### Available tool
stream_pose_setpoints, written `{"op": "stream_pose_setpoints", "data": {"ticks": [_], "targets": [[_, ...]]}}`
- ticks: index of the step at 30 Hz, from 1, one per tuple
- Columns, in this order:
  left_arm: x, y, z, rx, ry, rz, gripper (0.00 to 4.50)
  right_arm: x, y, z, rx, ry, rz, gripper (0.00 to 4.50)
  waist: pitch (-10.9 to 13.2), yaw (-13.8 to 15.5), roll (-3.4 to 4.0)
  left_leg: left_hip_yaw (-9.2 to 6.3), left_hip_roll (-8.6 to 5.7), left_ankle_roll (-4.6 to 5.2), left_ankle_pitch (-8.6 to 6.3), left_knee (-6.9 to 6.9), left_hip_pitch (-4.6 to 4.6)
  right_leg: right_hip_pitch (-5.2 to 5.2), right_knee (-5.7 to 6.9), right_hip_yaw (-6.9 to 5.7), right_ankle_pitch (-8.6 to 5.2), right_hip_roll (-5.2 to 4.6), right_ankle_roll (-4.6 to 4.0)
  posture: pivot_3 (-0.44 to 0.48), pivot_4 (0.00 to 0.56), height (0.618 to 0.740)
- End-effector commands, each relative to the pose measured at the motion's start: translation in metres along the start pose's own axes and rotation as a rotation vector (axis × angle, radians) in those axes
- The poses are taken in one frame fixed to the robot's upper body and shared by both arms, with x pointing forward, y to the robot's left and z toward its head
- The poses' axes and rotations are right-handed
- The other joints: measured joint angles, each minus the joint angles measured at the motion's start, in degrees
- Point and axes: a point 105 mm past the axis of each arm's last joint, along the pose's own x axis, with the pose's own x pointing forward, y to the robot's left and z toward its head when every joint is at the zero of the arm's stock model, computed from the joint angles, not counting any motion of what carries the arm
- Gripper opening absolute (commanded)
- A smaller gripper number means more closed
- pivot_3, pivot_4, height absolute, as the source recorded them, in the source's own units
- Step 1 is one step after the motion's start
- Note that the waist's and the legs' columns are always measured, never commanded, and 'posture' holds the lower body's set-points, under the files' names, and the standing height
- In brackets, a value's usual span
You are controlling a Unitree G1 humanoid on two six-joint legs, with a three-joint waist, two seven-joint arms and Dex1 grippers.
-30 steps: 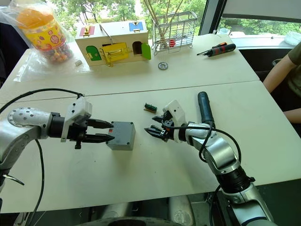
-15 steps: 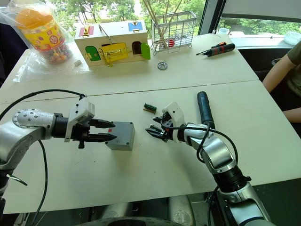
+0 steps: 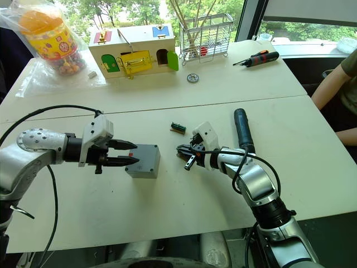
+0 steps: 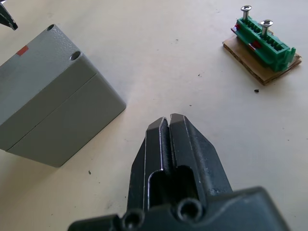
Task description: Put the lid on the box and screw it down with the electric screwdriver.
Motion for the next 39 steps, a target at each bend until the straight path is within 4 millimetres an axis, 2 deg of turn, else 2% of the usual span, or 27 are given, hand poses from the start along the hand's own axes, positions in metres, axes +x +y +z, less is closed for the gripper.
{"op": "stream_pose_setpoints", "data": {"ticks": [1,8,14,26,39], "targets": [[-0.003,0.003,0.004,0.029,-0.01,0.017,2.15,-0.008,-0.001,0.024,-0.018,-0.085,-0.008,0.03,0.0,0.01,0.0,0.0,0.0,0.0,0.0,0.0,0.0,0.0,0.0,0.0,0.0,0.0,0.0,0.0,0.15,0.74],[-0.006,0.01,0.0,0.02,-0.008,0.037,2.15,-0.015,0.0,0.046,-0.025,-0.132,0.008,0.03,0.0,-0.03,0.0,0.0,0.0,0.0,0.0,0.0,0.0,0.0,0.0,0.0,0.0,0.0,0.0,0.0,0.15,0.74],[-0.013,0.009,-0.009,-0.003,0.019,0.034,2.15,-0.005,0.023,0.073,-0.023,-0.207,0.102,0.03,0.0,-0.16,0.0,0.0,0.01,0.0,0.0,-0.02,0.0,-0.02,0.01,0.0,0.0,-0.01,0.0,0.0,0.15,0.74],[-0.011,0.005,-0.013,-0.019,0.018,0.043,2.15,0.02,0.047,0.068,-0.002,-0.205,0.184,0.03,0.0,-0.15,0.0,-0.01,0.0,0.0,0.0,0.0,0.0,-0.03,0.04,0.0,0.0,-0.02,0.0,0.0,0.15,0.74],[-0.007,0.006,-0.016,-0.012,0.026,0.046,2.15,0.025,0.041,0.054,0.004,-0.168,0.171,0.03,0.0,-0.14,0.01,-0.01,0.0,-0.01,0.0,-0.01,0.0,-0.04,0.05,0.0,0.0,0.0,0.0,0.0,0.15,0.74]]}}
